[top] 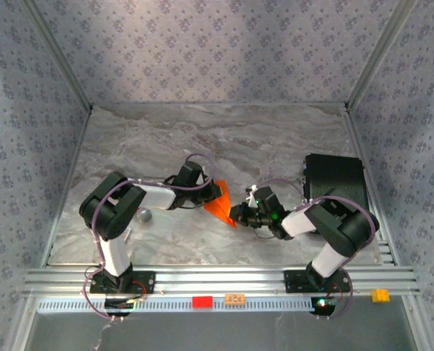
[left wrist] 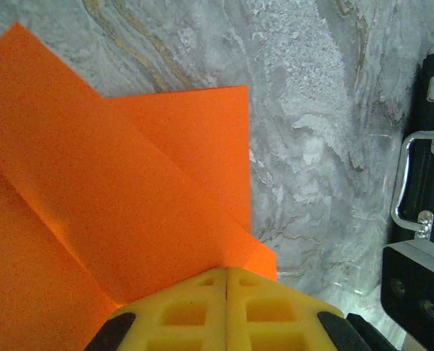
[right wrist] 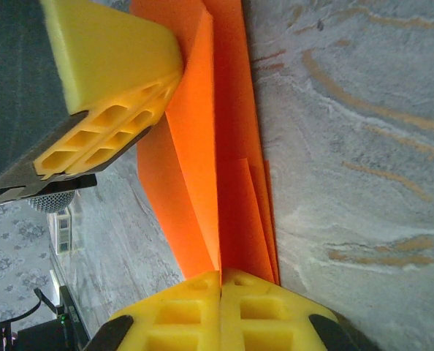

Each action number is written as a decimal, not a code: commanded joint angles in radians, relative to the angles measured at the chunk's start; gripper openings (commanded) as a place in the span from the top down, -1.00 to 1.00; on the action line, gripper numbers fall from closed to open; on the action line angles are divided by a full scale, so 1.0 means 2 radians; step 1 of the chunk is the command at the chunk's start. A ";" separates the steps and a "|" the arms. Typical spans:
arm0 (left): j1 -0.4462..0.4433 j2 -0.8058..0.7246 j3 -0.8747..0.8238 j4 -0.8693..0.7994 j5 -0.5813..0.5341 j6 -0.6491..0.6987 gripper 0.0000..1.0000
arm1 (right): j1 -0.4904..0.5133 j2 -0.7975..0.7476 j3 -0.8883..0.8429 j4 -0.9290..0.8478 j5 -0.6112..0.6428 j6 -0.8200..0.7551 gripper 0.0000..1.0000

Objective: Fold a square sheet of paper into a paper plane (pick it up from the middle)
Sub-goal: Fourth fold the wing at the center of the table.

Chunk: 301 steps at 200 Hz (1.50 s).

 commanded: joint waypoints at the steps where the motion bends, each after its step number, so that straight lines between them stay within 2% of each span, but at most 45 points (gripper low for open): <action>1: -0.001 0.011 0.012 -0.011 -0.004 0.008 0.89 | -0.002 0.018 0.001 -0.054 0.013 0.005 0.95; 153: -0.001 0.027 0.021 -0.036 -0.006 0.015 0.91 | -0.004 0.020 0.004 -0.061 0.011 0.008 0.93; 301: 0.002 0.022 0.009 -0.044 -0.020 0.011 0.93 | 0.003 -0.049 0.014 -0.159 0.003 -0.037 0.63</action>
